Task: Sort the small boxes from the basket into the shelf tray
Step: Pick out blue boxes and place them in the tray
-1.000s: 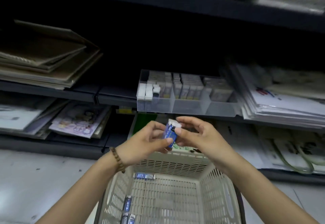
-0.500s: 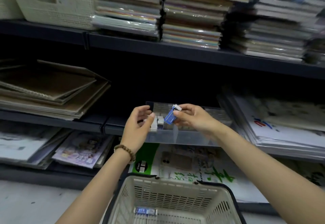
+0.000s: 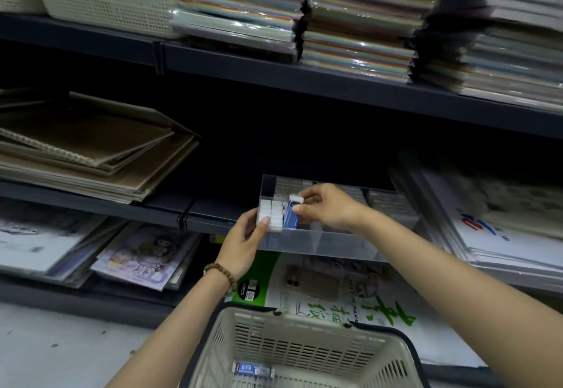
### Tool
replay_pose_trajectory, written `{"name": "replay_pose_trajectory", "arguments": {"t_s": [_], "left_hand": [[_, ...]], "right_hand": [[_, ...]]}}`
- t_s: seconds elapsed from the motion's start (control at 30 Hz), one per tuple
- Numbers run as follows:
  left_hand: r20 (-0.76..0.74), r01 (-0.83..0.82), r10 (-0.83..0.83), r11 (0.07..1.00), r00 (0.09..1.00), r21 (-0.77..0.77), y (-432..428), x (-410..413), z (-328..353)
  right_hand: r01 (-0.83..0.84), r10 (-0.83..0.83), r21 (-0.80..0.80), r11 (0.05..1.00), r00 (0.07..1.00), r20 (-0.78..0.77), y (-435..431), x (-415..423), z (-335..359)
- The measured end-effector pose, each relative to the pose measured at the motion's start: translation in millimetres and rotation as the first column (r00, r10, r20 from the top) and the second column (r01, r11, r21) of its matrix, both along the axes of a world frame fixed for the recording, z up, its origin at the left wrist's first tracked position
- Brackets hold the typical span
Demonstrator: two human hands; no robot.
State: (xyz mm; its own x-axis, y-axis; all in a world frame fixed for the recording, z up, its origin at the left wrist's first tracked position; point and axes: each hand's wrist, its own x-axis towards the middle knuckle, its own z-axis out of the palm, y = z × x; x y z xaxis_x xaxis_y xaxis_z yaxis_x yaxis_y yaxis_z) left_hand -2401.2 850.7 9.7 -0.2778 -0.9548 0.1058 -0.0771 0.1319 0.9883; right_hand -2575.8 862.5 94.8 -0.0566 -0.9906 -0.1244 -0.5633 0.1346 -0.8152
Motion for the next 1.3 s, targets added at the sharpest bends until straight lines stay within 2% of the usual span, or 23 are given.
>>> {"name": "replay_pose_trajectory", "arguments": {"t_s": [0.2, 0.27, 0.33, 0.37, 0.43, 0.5, 0.63, 0.7, 0.83, 0.93, 0.97, 1.13, 1.23, 1.3], "left_hand": [[0.002, -0.007, 0.007, 1.0, 1.0, 0.005, -0.9, -1.4, -2.3], [0.003, -0.012, 0.012, 1.0, 1.0, 0.003, -1.0, -2.2, -2.7], [0.007, -0.015, 0.015, 1.0, 1.0, 0.005, -1.0, -2.3, -3.6], [0.01, -0.018, 0.018, 1.0, 1.0, 0.003, -1.0, -2.3, -3.9], [0.004, -0.02, 0.02, 1.0, 1.0, 0.002, -0.8, -2.3, -4.2], [-0.002, -0.023, 0.023, 1.0, 1.0, 0.003, -0.4, -2.2, -4.5], [0.001, -0.03, 0.03, 1.0, 1.0, -0.005, 0.6, -2.7, -5.2], [0.011, -0.036, 0.036, 0.999, 0.999, -0.012, 0.6, -3.1, -5.0], [0.006, -0.034, 0.034, 0.999, 0.999, -0.01, 0.5, -2.4, -4.7], [0.003, -0.022, 0.023, 1.0, 1.0, -0.007, 1.3, -2.5, -3.2], [0.003, -0.023, 0.023, 1.0, 1.0, -0.006, 1.3, -2.5, -3.3], [0.012, -0.037, 0.037, 0.999, 0.999, -0.003, 1.9, -2.6, -3.4], [-0.006, -0.013, 0.013, 1.0, 1.0, -0.002, 6.5, 2.2, -2.6], [0.001, 0.026, -0.026, 1.0, 1.0, 0.006, 15.1, 15.7, -9.4]], "right_hand": [[-0.092, 0.064, -0.082, 0.992, 0.952, -0.301, 7.5, 6.1, -3.1], [-0.062, 0.049, -0.051, 0.997, 0.973, -0.225, 8.2, 5.9, -3.9], [0.015, -0.015, 0.042, 0.999, 1.0, -0.011, 9.1, 6.0, -3.1], [0.06, -0.068, 0.087, 0.994, 0.994, 0.086, 8.9, 6.3, -2.8], [0.133, -0.151, 0.113, 0.985, 0.974, 0.169, 7.8, 7.0, -2.7], [0.167, -0.179, 0.092, 0.982, 0.973, 0.143, 5.2, 8.4, -3.1], [0.198, -0.192, 0.057, 0.979, 0.976, -0.098, -1.9, 9.9, -10.6], [0.214, -0.203, 0.068, 0.974, 0.969, -0.142, -4.0, 12.7, -13.9], [0.224, -0.213, 0.083, 0.971, 0.969, -0.127, -5.7, 11.9, -11.6], [0.22, -0.228, 0.147, 0.964, 0.973, 0.039, -4.9, 9.8, -9.8], [0.232, -0.242, 0.156, 0.96, 0.969, 0.052, -5.2, 11.0, -9.1], [0.287, -0.29, 0.173, 0.942, 0.957, -0.006, -6.4, 19.8, -4.7], [0.242, -0.249, 0.1, 0.965, 0.966, 0.07, 6.0, 19.8, -2.8], [0.186, -0.18, -0.046, 0.982, 0.978, 0.107, 24.5, 17.8, -3.8]]}}
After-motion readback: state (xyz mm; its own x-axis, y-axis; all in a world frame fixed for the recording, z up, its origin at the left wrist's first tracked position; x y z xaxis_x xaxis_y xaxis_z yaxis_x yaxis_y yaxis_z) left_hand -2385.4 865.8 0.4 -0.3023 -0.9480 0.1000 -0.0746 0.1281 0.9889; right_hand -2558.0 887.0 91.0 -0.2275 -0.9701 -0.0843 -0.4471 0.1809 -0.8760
